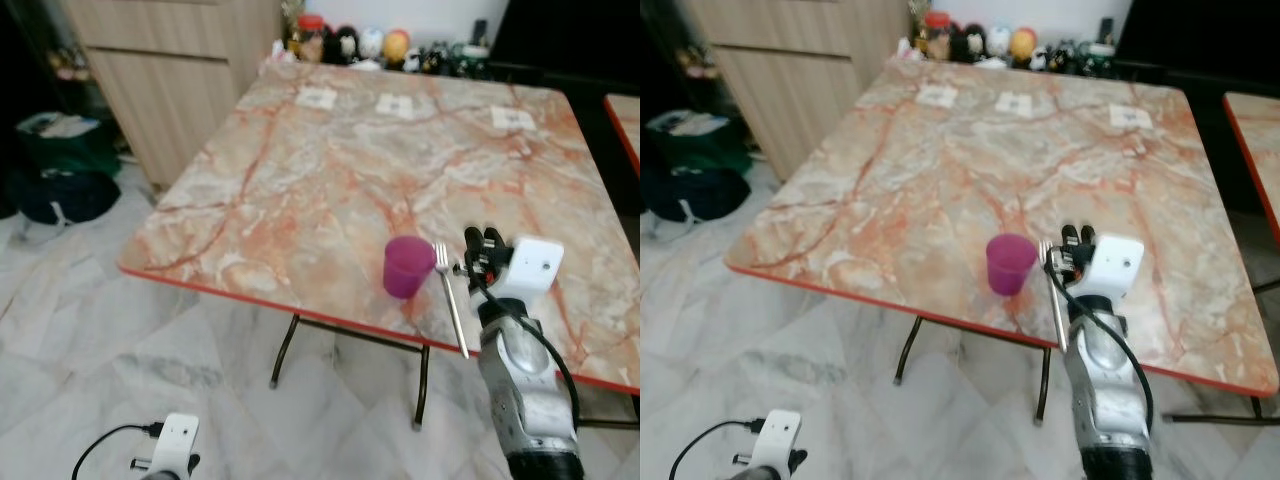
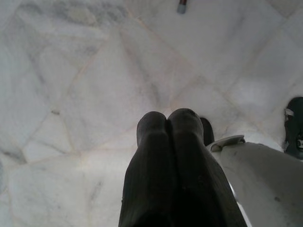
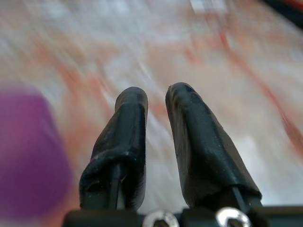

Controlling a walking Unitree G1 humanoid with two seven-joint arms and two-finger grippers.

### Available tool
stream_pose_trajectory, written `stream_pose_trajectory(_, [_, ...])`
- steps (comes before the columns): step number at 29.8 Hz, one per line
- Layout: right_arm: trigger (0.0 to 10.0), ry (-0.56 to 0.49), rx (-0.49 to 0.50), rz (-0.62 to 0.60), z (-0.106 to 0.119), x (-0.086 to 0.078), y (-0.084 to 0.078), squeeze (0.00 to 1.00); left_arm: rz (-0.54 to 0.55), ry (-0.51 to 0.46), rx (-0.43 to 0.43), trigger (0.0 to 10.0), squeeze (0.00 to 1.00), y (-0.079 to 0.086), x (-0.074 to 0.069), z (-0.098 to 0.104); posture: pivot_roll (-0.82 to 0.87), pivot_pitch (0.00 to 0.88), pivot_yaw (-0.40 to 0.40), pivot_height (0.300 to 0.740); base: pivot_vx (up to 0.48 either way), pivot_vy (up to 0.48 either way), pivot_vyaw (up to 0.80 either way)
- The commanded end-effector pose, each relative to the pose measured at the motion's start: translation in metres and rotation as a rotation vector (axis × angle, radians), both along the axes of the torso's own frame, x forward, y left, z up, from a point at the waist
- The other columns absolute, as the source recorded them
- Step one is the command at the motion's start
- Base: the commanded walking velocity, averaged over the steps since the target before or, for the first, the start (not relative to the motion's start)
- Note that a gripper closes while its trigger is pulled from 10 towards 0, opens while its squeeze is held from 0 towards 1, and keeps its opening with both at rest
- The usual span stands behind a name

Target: Setting the table

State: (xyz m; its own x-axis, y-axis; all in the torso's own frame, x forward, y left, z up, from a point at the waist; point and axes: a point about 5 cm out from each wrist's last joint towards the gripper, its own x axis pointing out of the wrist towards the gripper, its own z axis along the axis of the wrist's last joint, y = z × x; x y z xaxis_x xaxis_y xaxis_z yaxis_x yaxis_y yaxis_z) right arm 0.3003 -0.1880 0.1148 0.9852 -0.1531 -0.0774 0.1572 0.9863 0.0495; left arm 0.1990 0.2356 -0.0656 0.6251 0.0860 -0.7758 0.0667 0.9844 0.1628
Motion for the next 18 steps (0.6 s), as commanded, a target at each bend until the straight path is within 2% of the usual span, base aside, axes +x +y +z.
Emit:
stream_pose_trajectory(1, [10.0, 0.047, 0.003, -0.034, -0.005, -0.003, -0.003, 0.00, -0.003, 0.020, -0.010, 10.0, 0.00, -0.002, -0.002, -0.002, 0.09, 0.107, -0.006, 0.740, 0.000, 0.000, 0.00])
stream_pose_trajectory(4, [10.0, 0.079, 0.024, -0.039, -0.011, -0.003, -0.003, 0.00, -0.003, 0.017, -0.011, 10.0, 0.00, -0.002, -0.002, -0.002, 0.10, 0.104, -0.006, 0.740, 0.000, 0.000, 0.00])
stream_pose_trajectory(9, [10.0, 0.169, 0.019, 0.057, -0.014, 0.007, 0.005, 0.00, -0.003, 0.015, -0.012, 10.0, 0.00, -0.002, -0.001, -0.001, 0.10, 0.103, -0.003, 0.740, 0.000, 0.000, 0.00])
stream_pose_trajectory(10, [10.0, 0.175, 0.025, 0.068, -0.013, 0.010, 0.006, 0.83, -0.003, 0.015, -0.012, 10.0, 0.00, -0.002, -0.001, -0.001, 0.10, 0.103, -0.002, 0.740, 0.000, 0.000, 0.00])
stream_pose_trajectory(11, [10.0, 0.174, 0.034, 0.074, -0.012, 0.013, 0.007, 0.99, -0.002, 0.015, -0.013, 10.0, 0.00, -0.002, -0.001, -0.001, 0.11, 0.102, -0.002, 0.740, 0.000, 0.000, 0.00])
stream_pose_trajectory(12, [10.0, 0.172, 0.042, 0.083, -0.011, 0.016, 0.008, 1.00, -0.001, 0.014, -0.013, 10.0, 0.00, -0.002, -0.001, -0.001, 0.11, 0.102, -0.002, 0.740, 0.000, 0.000, 0.00])
stream_pose_trajectory(15, [10.0, 0.188, 0.060, 0.114, -0.010, 0.026, 0.012, 1.00, 0.000, 0.014, -0.014, 10.0, 0.00, -0.002, -0.001, -0.001, 0.11, 0.101, -0.001, 0.740, 0.000, 0.000, 0.00])
stream_pose_trajectory(16, [10.0, 0.202, 0.059, 0.118, -0.012, 0.027, 0.012, 0.53, 0.001, 0.014, -0.014, 10.0, 0.00, -0.002, -0.001, -0.001, 0.11, 0.102, -0.001, 0.740, 0.000, 0.000, 0.00])
stream_pose_trajectory(17, [10.0, 0.213, 0.058, 0.120, -0.013, 0.028, 0.012, 0.00, 0.002, 0.015, -0.014, 10.0, 0.00, -0.002, -0.001, -0.001, 0.11, 0.102, -0.001, 0.740, 0.000, 0.000, 0.00])
stream_pose_trajectory(18, [10.0, 0.226, 0.060, 0.121, -0.015, 0.029, 0.012, 0.00, 0.002, 0.014, -0.015, 10.0, 0.00, -0.002, -0.001, -0.001, 0.12, 0.102, -0.001, 0.740, 0.000, 0.000, 0.00])
